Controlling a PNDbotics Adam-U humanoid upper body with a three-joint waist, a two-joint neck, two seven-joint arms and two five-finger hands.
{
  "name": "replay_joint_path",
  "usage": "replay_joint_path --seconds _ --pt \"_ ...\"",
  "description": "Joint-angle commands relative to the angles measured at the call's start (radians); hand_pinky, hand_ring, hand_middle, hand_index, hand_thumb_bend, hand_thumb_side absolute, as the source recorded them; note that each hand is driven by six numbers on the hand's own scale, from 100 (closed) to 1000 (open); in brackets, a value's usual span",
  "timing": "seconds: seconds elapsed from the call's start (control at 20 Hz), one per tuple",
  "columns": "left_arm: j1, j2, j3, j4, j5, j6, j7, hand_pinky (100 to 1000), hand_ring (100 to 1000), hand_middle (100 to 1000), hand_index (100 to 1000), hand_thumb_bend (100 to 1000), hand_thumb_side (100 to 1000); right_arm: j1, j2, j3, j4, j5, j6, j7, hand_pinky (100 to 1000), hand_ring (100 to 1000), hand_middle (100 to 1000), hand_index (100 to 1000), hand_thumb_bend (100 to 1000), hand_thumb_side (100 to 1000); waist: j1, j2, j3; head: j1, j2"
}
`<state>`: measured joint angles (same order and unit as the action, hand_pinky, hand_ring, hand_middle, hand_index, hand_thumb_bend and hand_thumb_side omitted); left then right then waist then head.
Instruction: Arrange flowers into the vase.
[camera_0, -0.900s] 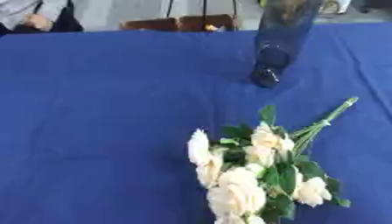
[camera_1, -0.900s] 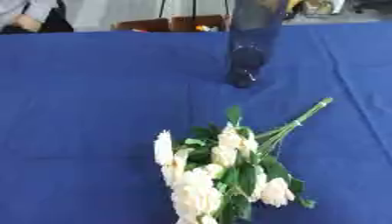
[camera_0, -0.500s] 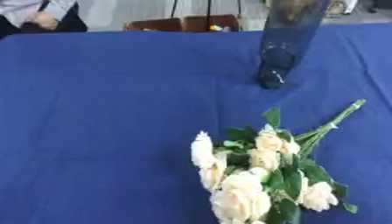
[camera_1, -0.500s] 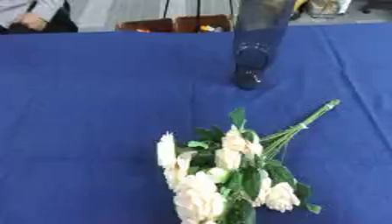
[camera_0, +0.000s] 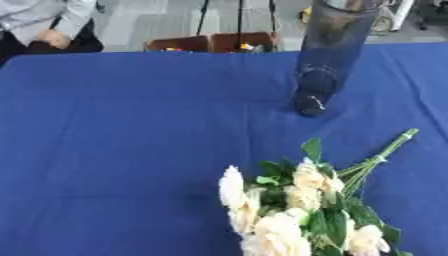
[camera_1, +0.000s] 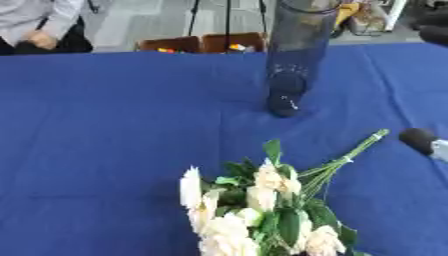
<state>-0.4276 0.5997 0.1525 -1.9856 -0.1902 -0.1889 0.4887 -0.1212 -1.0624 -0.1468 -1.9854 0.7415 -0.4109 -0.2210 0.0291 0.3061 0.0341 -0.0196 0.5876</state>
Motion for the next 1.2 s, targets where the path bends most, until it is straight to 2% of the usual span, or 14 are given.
replay_joint_path --seconds 0.05,0.3,0.4,0.6,0.65,0.75,0.8,1.05,1.2 --pt "-0.003 0.045 0.014 -0.014 -0.012 0.006 -0.003 665 930 944 964 100 1000 0.012 -0.056 -0.003 -0.015 0.041 -0.014 0.050 871 942 907 972 458 858 0.002 -0.018 -0.003 -0.001 -0.004" --pt "-0.003 0.050 0.013 -0.014 -0.019 0.010 -0.010 665 930 943 959 100 1000 0.046 -0.084 0.022 -0.015 0.068 -0.035 0.133 876 950 899 947 412 821 -0.004 -0.025 -0.006 -0.002 0.003" --pt "-0.003 0.052 0.012 -0.014 -0.020 0.011 -0.013 665 929 940 951 100 1000 0.048 -0.093 0.034 -0.015 0.057 -0.045 0.166 875 950 884 906 366 785 -0.007 -0.027 -0.007 -0.005 0.004" --pt "-0.006 0.052 0.009 -0.014 -0.023 0.012 -0.021 664 929 936 944 100 1000 0.038 -0.106 0.069 -0.015 0.016 -0.062 0.229 873 950 890 922 325 757 -0.010 -0.031 -0.007 -0.009 0.002" --pt "-0.007 0.051 0.007 -0.014 -0.024 0.012 -0.024 664 929 936 942 100 1000 0.030 -0.109 0.081 -0.015 0.005 -0.066 0.245 871 950 897 964 302 743 -0.010 -0.032 -0.006 -0.012 0.001" --pt "-0.010 0.047 0.005 -0.014 -0.023 0.013 -0.029 663 929 935 939 100 1000 0.003 -0.113 0.102 -0.015 -0.015 -0.068 0.276 871 949 896 978 272 729 -0.010 -0.033 -0.003 -0.017 0.001" --pt "-0.012 0.046 0.003 -0.014 -0.022 0.014 -0.031 664 929 934 938 100 1000 -0.011 -0.114 0.109 -0.015 -0.024 -0.065 0.292 869 947 892 974 230 708 -0.010 -0.034 -0.001 -0.019 0.000" --pt "-0.020 0.040 -0.004 -0.014 -0.021 0.013 -0.045 663 929 932 929 100 1000 -0.093 -0.115 0.149 -0.015 -0.080 -0.045 0.370 857 934 907 968 189 666 -0.010 -0.037 0.006 -0.029 -0.001" --pt "-0.025 0.035 -0.008 -0.014 -0.019 0.012 -0.051 662 929 930 926 100 1000 -0.132 -0.109 0.177 -0.015 -0.095 -0.024 0.405 854 935 916 968 218 679 -0.010 -0.037 0.010 -0.034 -0.003"
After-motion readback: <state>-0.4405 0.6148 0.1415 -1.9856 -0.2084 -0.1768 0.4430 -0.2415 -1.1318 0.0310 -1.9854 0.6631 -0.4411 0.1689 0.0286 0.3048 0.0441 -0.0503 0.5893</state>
